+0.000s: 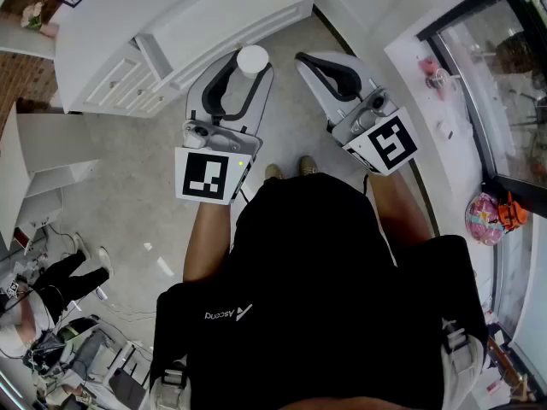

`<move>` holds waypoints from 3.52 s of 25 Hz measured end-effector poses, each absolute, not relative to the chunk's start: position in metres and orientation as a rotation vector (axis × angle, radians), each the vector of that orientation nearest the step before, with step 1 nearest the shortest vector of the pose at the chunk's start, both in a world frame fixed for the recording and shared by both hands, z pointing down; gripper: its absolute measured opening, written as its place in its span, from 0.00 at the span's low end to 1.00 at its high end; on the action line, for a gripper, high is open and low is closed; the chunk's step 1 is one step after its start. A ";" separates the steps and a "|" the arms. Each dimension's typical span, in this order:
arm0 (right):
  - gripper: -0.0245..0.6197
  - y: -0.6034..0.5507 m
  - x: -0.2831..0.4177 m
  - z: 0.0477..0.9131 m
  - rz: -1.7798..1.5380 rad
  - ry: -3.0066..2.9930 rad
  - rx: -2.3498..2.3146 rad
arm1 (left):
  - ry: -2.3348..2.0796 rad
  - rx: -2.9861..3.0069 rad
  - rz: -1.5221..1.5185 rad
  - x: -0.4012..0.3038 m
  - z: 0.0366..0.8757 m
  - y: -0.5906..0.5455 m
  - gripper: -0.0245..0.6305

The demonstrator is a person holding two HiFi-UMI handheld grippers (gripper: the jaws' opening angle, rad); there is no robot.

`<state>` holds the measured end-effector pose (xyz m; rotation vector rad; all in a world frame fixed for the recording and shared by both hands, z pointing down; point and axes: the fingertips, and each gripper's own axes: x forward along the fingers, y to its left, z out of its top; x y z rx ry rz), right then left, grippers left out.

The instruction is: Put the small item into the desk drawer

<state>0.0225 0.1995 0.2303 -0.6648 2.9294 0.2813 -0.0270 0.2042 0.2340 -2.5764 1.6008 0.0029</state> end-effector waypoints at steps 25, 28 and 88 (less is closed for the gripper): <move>0.04 0.199 -0.024 0.236 0.291 2.943 -0.751 | 1.521 -2.628 -0.006 -0.078 0.242 0.204 0.28; 0.04 0.196 -0.029 0.238 0.306 2.947 -0.782 | 1.499 -2.629 -0.004 -0.086 0.242 0.199 0.28; 0.04 -0.233 -0.034 0.369 0.053 3.200 -0.574 | 1.862 -3.128 -0.790 -0.088 0.478 -0.218 0.28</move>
